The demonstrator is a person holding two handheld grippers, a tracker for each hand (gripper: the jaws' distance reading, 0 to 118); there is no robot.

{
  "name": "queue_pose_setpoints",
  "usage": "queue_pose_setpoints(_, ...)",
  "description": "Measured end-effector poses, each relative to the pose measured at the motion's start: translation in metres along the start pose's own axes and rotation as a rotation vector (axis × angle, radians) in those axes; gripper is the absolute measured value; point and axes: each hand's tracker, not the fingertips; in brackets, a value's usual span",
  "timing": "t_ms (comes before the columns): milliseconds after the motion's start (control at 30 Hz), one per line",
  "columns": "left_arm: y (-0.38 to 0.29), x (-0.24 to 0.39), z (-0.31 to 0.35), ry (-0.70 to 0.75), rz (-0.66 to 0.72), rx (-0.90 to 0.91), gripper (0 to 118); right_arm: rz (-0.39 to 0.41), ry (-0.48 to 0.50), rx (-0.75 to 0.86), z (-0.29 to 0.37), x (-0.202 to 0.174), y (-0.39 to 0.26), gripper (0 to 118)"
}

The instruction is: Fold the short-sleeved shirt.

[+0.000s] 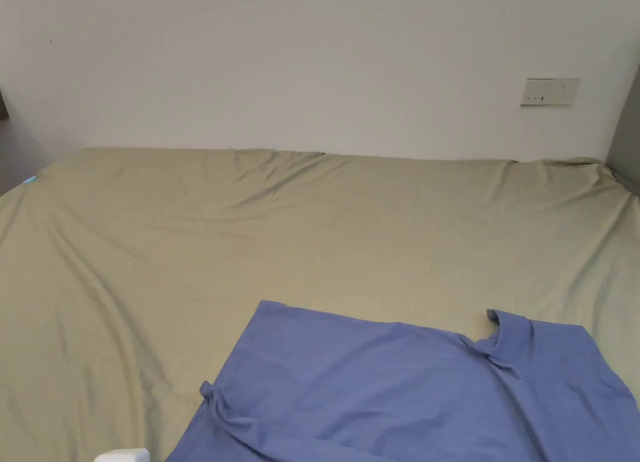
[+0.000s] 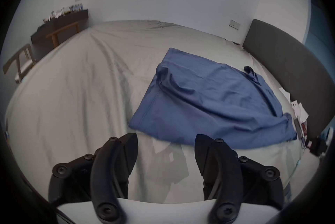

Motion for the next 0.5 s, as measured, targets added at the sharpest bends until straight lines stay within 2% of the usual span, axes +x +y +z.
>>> queue_pose_setpoints(133,0.017,-0.008,-0.035,0.061,-0.037,-0.022,69,-0.041,-0.002,-0.012,-0.003,0.001,0.0,2)
queue_pose_setpoints(333,0.013,-0.011,-0.067,0.094,-0.091,-0.116,66,-0.034,-0.043,-0.035,-0.008,0.003,0.001,2)
queue_pose_setpoints(367,0.011,-0.007,-0.061,0.106,-0.113,-0.089,58,-0.04,-0.044,-0.036,-0.008,0.004,0.0,2)
queue_pose_setpoints(400,0.013,-0.004,-0.057,0.097,-0.125,-0.087,40,-0.048,-0.045,-0.039,-0.009,0.005,0.0,2)
queue_pose_setpoints(433,0.012,-0.001,-0.055,0.072,-0.13,-0.086,16,-0.056,-0.05,-0.042,-0.011,0.006,0.0,2)
queue_pose_setpoints(500,0.009,0.008,-0.051,0.151,-0.188,-0.069,9,-0.066,-0.057,-0.052,-0.014,0.008,-0.002,2)
